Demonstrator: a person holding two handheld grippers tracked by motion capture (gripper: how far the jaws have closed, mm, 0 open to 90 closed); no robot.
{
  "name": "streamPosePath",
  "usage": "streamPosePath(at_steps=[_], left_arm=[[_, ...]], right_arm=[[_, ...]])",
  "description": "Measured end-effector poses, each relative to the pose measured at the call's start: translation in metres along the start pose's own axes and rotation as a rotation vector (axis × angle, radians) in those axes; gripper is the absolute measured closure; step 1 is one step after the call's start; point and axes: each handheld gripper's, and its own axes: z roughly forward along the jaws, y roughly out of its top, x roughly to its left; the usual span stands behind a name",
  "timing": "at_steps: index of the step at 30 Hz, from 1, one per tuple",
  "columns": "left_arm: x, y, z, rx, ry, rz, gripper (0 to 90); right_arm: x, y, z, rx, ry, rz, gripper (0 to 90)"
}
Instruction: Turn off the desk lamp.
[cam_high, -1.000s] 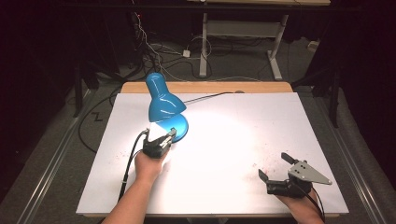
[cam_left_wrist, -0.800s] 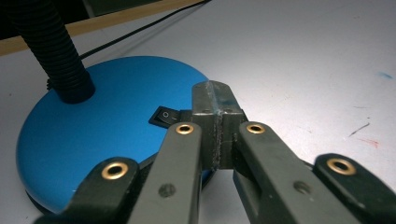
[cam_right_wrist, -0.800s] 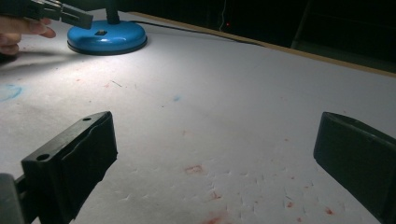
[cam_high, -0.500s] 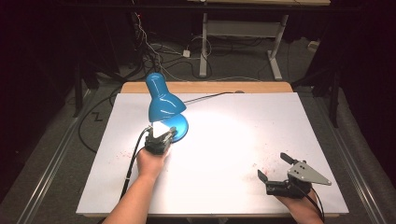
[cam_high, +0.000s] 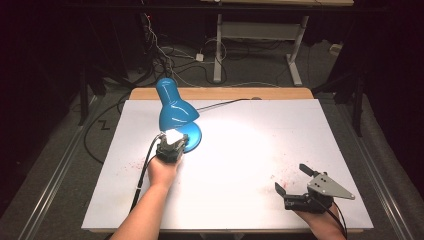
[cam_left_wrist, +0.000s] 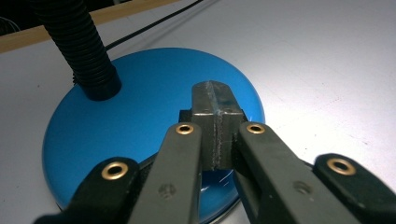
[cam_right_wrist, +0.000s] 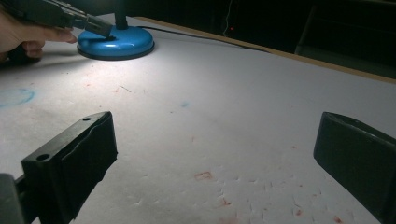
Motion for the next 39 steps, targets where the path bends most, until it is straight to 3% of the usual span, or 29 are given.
streamPosePath(at_steps=[13, 17, 20, 37, 39], left_arm=[[0.0005, 0.0006, 0.0015, 0.009, 0.028, -0.012, 87.9], [-0.0014, 0.0012, 0.0024, 0.013, 0.043, 0.004, 88.0], [-0.0034, 0.0018, 0.0032, 0.017, 0.055, 0.039, 88.0], [-0.002, 0.0015, 0.0038, 0.012, 0.052, 0.028, 88.2], [-0.0025, 0.0011, 0.0042, 0.01, 0.051, 0.011, 88.2]], right_arm=[[0.0025, 0.0011, -0.0004, -0.003, 0.007, -0.004, 0.6], [0.0029, 0.0011, -0.0003, -0.002, 0.009, -0.004, 0.6], [0.0033, 0.0013, -0.0001, -0.002, 0.008, -0.005, 0.6], [0.0049, 0.0015, 0.0001, 0.0, 0.012, -0.01, 0.6], [0.005, 0.0015, 0.0001, 0.0, 0.013, -0.011, 0.5]])
